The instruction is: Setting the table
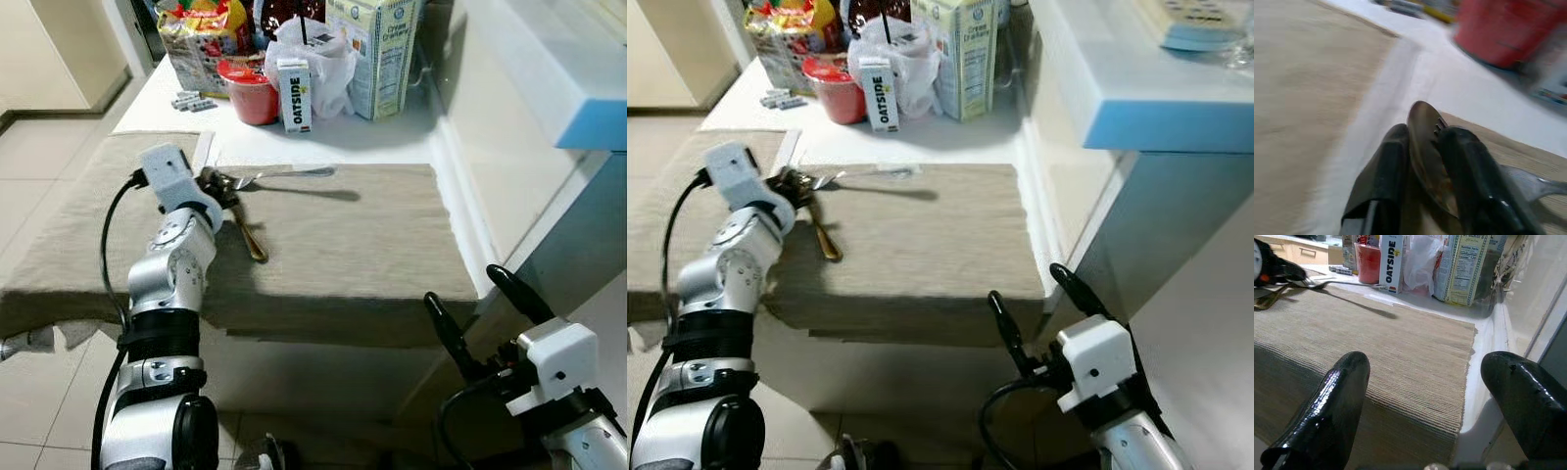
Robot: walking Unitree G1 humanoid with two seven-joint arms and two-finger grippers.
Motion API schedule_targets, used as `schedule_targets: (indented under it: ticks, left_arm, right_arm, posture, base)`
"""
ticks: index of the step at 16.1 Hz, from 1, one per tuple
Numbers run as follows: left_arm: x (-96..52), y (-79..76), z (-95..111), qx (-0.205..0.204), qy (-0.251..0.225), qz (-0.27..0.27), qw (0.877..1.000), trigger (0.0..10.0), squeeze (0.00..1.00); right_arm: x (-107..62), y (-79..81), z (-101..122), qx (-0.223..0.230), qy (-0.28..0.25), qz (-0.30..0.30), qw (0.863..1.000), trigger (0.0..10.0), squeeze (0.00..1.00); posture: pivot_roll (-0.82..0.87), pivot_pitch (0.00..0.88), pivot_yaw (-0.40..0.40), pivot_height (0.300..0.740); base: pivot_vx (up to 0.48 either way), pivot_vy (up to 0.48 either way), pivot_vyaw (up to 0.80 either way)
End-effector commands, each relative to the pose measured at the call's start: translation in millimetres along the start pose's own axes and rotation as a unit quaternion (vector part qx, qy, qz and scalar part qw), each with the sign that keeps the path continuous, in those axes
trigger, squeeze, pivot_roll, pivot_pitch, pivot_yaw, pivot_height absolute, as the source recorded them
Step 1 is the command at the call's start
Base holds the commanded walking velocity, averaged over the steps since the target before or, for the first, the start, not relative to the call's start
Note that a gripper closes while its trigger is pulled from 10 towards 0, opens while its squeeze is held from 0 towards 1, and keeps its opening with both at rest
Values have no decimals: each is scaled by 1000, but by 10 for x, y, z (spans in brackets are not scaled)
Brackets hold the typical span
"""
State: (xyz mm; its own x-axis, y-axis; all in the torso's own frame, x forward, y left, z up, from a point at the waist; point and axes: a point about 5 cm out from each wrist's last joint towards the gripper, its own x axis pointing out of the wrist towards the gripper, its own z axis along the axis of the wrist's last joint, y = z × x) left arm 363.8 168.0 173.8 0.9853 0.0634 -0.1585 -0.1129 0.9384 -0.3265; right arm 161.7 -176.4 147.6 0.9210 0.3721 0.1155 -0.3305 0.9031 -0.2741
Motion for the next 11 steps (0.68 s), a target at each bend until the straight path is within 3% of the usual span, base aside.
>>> schedule_targets:
  ticks: [1,7,11]
  left_arm:
    - [-15,-170,157,18,-31,-47,998,0,0]
    - [-44,-327,566,48,-105,-106,988,0,0]
    - [-68,-317,655,65,-121,-106,985,0,0]
  right_arm:
    - [-40,17,-31,9,18,1,1000,10000,0]
    - [-92,104,-48,18,26,-12,999,10000,0]
    - [-43,71,-74,13,26,-10,1000,10000,0]
  posture:
    - [-138,114,105,719]
    - [-137,111,130,719]
    - [-135,89,115,719]
  base:
    - [0,0,0]
    - [0,0,0]
    - [0,0,0]
